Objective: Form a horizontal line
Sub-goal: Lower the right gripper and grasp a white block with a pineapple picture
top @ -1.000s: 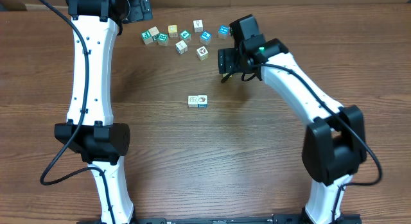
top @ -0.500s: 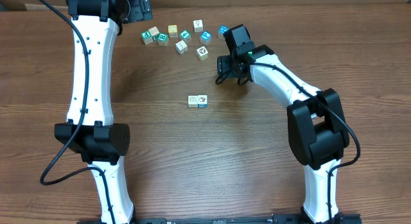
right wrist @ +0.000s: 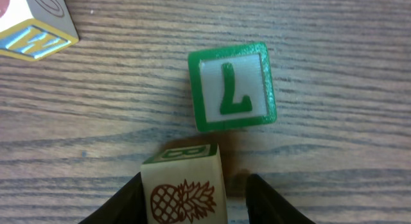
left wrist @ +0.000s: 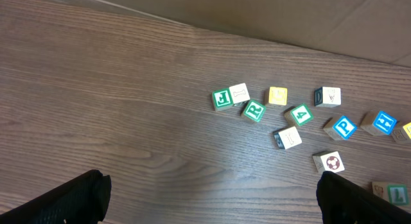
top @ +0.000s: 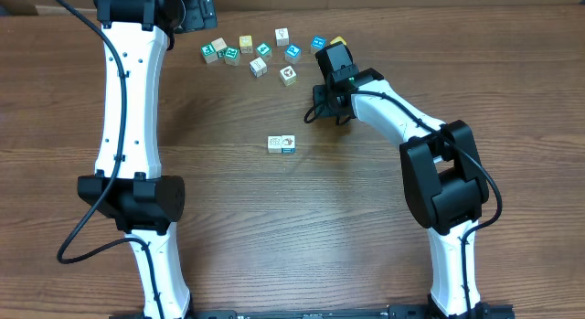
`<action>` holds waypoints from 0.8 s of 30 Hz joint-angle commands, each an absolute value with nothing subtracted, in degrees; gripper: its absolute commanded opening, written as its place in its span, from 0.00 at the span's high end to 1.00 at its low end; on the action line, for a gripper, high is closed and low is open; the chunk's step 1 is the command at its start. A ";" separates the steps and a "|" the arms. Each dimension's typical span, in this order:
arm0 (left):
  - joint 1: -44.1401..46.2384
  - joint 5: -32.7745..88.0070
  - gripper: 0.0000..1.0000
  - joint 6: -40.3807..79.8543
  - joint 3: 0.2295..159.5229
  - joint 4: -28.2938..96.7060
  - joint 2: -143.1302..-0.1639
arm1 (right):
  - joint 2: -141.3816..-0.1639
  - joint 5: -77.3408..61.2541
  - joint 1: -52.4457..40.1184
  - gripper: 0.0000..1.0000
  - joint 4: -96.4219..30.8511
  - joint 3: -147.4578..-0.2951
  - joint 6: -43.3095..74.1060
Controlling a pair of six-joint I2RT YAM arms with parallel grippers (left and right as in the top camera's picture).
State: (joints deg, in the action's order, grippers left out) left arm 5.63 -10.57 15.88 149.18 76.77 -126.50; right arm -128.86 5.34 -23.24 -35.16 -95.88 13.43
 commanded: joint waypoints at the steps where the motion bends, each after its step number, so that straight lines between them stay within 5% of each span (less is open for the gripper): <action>1: 6.02 -10.92 0.00 15.22 149.47 76.75 -126.28 | -128.73 5.54 -22.92 0.48 -34.35 -97.03 13.50; 5: 6.02 -10.94 0.00 15.22 149.47 76.75 -126.28 | -128.73 5.54 -22.92 0.46 -33.08 -97.03 13.50; 10: 6.02 -10.94 0.00 15.22 149.47 76.75 -126.28 | -128.73 5.52 -22.92 0.64 -31.29 -97.03 13.19; 24: 6.02 -10.94 0.00 15.22 149.47 76.75 -126.28 | -124.81 6.70 -22.92 0.75 -34.50 -97.58 11.97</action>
State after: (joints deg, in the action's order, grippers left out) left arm 5.63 -10.57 15.88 149.18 76.75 -126.50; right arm -128.60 5.45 -23.24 -33.80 -96.07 12.75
